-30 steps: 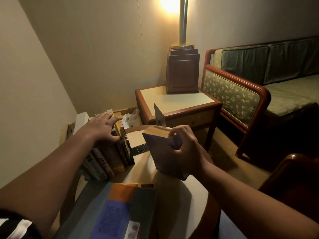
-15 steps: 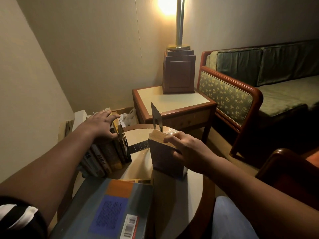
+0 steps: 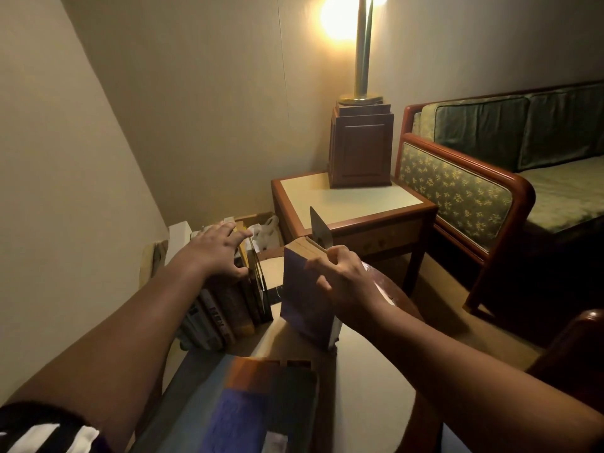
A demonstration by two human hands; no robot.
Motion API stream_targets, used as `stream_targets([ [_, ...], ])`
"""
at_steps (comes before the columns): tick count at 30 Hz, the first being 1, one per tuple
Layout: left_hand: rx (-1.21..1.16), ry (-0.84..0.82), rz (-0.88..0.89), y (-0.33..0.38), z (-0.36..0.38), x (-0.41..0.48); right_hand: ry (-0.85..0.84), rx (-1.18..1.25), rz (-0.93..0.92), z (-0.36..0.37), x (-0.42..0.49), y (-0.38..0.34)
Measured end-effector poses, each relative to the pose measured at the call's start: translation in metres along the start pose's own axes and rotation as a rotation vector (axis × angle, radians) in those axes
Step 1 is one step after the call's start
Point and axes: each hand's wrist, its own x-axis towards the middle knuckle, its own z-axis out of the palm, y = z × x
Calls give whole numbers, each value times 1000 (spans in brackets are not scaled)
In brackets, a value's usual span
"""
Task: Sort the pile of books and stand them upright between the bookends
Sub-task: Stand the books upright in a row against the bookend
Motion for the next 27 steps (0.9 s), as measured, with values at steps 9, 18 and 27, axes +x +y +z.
stream_targets([
  [9,-1,12,19,-5,4,1,26,-27,154,39,75,-34],
  [18,12,14,32,-7,2,1,23,126,148,76,78,-46],
  [27,1,19,42,-5,2,0,-110,908,330,92,50,-25],
])
